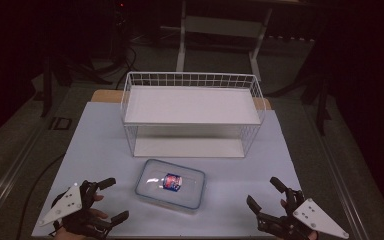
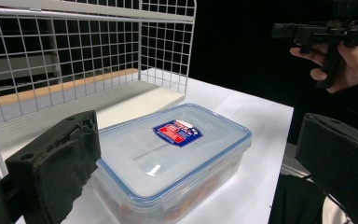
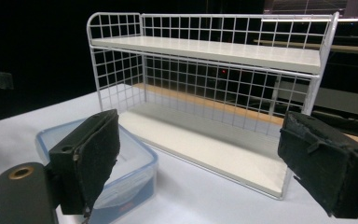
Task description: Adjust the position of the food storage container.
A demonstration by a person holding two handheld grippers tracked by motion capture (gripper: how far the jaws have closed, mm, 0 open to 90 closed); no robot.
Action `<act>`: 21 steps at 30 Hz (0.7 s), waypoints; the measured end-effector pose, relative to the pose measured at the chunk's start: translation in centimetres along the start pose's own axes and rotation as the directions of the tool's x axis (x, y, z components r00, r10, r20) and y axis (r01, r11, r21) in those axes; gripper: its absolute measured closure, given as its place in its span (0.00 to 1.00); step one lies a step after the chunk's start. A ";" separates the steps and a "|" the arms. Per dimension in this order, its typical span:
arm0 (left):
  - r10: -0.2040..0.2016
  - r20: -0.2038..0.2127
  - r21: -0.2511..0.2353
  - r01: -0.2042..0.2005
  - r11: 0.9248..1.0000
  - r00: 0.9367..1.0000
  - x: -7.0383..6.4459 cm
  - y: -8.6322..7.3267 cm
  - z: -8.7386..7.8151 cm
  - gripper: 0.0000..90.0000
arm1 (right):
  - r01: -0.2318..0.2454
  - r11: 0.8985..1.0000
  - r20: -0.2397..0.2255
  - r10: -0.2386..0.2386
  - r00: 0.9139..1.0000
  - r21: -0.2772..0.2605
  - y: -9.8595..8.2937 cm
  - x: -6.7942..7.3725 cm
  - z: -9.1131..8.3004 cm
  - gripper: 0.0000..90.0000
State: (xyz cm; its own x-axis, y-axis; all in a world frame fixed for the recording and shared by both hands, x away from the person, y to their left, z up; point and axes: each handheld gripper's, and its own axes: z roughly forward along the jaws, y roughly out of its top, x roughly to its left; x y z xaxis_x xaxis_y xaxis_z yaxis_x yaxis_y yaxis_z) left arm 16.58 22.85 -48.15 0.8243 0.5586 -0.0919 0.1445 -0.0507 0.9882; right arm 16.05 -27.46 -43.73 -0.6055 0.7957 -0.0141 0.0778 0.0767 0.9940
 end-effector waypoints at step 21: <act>0.001 -0.016 0.004 -0.001 1.000 1.000 0.2 0.0 0.1 0.00 | 0.067 0.998 -0.096 -0.066 0.993 0.003 2.5 2.3 0.3 0.16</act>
State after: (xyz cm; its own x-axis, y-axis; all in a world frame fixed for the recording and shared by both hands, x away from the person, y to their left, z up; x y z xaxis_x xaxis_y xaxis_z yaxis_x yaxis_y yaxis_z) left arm 16.77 22.88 -48.13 0.8155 0.5719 -0.0884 0.1458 -0.0552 0.9878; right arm 15.06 -25.27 -41.34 -0.6824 0.7277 -0.0695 0.0395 0.1316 0.9905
